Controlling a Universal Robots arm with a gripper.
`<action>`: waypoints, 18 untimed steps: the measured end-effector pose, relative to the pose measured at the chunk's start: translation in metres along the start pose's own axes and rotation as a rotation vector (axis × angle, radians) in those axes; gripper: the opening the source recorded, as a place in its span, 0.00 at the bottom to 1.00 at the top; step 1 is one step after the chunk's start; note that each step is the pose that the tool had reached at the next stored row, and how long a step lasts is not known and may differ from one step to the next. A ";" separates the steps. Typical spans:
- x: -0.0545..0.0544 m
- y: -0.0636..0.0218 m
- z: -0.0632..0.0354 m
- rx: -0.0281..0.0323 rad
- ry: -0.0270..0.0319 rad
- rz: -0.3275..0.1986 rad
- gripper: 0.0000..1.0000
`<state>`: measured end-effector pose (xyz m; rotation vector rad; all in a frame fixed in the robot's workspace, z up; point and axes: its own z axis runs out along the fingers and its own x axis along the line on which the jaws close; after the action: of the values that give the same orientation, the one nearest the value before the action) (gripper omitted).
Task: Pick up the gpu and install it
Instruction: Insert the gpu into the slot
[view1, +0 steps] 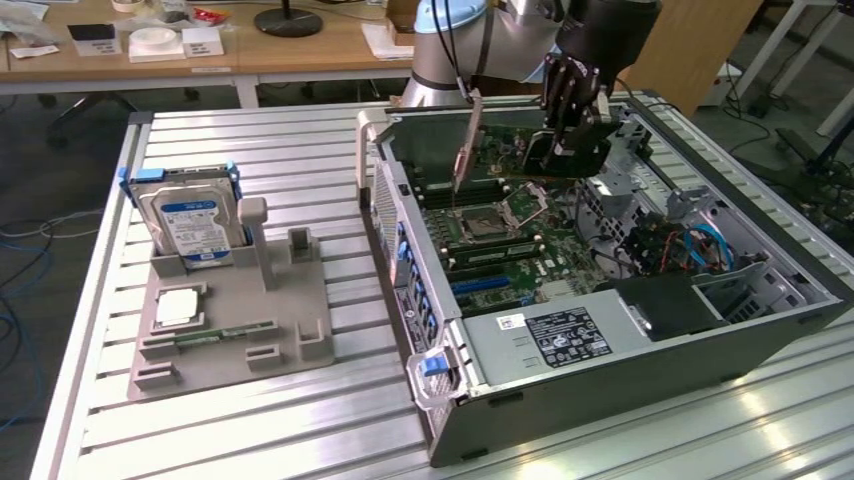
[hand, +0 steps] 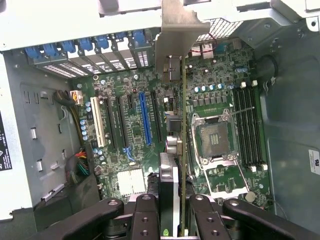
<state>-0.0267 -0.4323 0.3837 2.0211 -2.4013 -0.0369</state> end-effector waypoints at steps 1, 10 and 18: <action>0.000 0.0000 0.0000 0.0000 0.0000 0.000 0.28; 0.000 0.0000 0.0000 0.0000 0.0000 0.000 0.28; 0.000 0.0000 0.0032 -0.0004 0.0014 -0.077 0.28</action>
<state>-0.0268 -0.4327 0.3806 2.1117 -2.3214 -0.0362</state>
